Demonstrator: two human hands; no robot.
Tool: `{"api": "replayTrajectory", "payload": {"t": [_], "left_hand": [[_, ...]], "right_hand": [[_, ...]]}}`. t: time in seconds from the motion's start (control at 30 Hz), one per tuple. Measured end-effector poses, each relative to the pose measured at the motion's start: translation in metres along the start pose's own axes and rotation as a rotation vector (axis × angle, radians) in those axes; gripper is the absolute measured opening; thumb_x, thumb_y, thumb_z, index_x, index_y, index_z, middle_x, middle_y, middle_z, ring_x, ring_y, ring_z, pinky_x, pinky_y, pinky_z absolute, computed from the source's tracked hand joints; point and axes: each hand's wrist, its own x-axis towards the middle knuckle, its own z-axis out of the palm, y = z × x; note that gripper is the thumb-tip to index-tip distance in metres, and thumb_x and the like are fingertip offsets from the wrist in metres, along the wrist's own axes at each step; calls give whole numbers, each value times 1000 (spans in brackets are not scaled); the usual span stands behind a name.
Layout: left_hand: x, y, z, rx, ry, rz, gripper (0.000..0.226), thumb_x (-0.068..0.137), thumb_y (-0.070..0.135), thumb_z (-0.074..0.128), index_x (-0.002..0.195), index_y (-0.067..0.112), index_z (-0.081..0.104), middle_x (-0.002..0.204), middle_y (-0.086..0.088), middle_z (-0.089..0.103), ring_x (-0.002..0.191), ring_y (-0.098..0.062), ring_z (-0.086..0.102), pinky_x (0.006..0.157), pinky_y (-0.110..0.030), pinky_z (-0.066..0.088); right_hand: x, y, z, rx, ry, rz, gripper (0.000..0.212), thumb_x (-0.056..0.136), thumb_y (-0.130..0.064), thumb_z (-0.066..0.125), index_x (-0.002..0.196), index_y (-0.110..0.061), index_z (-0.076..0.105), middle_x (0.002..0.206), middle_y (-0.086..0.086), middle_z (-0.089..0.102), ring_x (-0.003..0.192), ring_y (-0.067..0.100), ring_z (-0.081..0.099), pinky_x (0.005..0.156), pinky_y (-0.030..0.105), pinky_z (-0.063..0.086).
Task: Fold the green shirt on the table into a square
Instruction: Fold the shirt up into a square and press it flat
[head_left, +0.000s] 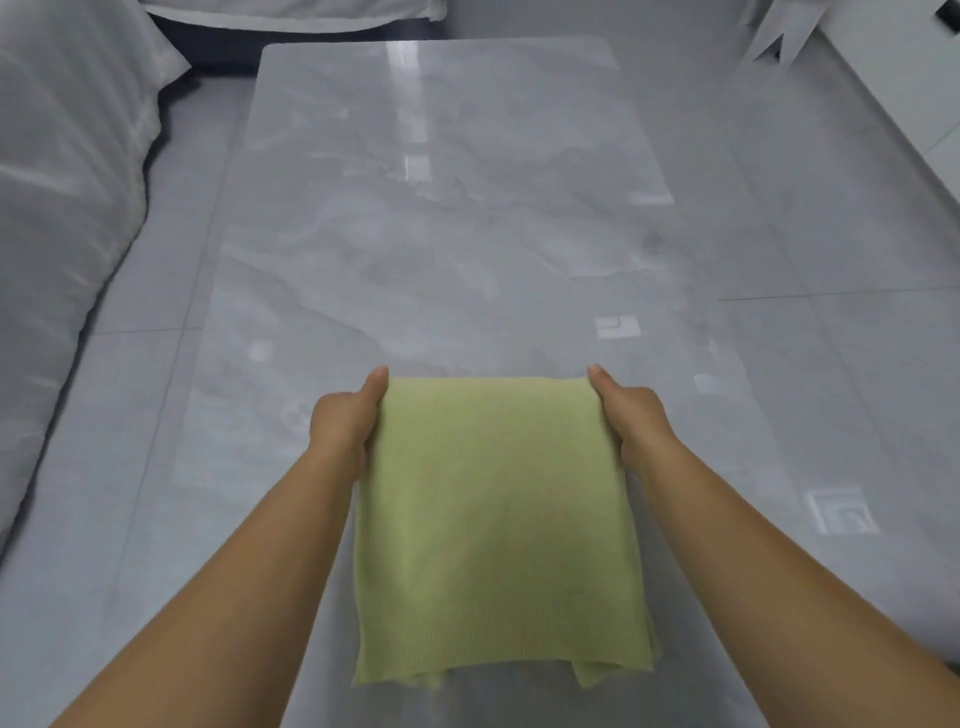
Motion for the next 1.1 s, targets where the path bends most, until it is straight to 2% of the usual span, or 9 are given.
{"api": "replayTrajectory", "payload": {"t": [0.1,0.23,0.3,0.4,0.5,0.6,0.7,0.87,1.1], "left_hand": [[1,-12,10,91,103,188,30,90,33,54,70,11,48,68,2,46,78,-23,47,73,-30,38],[-8,-31,15,-77,223,340,11,92,22,53,88,12,52,72,10,49,70,-10,46,62,-17,40],[-9,-37,17,-143,237,363,9,92,21,52,89,12,53,73,10,51,70,-8,47,56,-5,37],[-6,-39,21,-46,268,399,13,94,26,48,93,13,50,77,10,51,78,-15,49,60,-17,34],[-11,-43,19,90,296,428,28,94,31,45,113,12,46,113,-5,53,105,-24,51,86,-30,38],[-37,-57,22,503,282,718,54,91,43,35,137,14,39,149,-12,31,137,-26,25,111,-42,11],[-50,-76,38,878,140,963,60,93,57,15,142,25,30,153,-6,25,140,-26,12,110,-49,-3],[-42,-105,32,1063,91,1073,67,91,64,13,146,27,20,154,-2,19,142,-32,10,110,-60,5],[-41,-105,33,1091,67,1036,68,90,66,11,146,28,13,157,2,4,142,-33,9,109,-60,7]], "right_hand": [[-5,9,9,30,69,-125,57,90,-38,53,91,18,55,88,30,62,75,29,56,71,35,45],[-11,24,13,146,147,-263,37,92,-33,51,64,-9,46,61,-1,42,58,12,37,56,22,36],[-13,28,15,175,188,-320,30,92,-31,51,69,-11,51,63,-5,46,60,9,41,53,11,36],[-12,30,21,90,222,-373,28,94,-35,47,73,-16,49,68,-7,49,64,8,43,62,19,38],[-14,26,22,-64,252,-362,27,95,-38,40,92,-13,50,94,2,53,77,12,46,74,30,36],[-30,30,23,-379,302,-683,48,90,-38,33,123,-7,52,134,15,45,122,29,43,100,37,30],[-45,45,42,-725,221,-998,54,96,-45,22,129,-14,51,143,16,42,133,29,31,110,41,16],[-53,76,41,-889,163,-1025,60,94,-56,18,142,-22,30,151,9,28,141,24,18,113,49,12],[-48,78,39,-972,108,-957,64,92,-60,15,144,-24,26,152,9,26,141,22,14,115,45,5]]}}
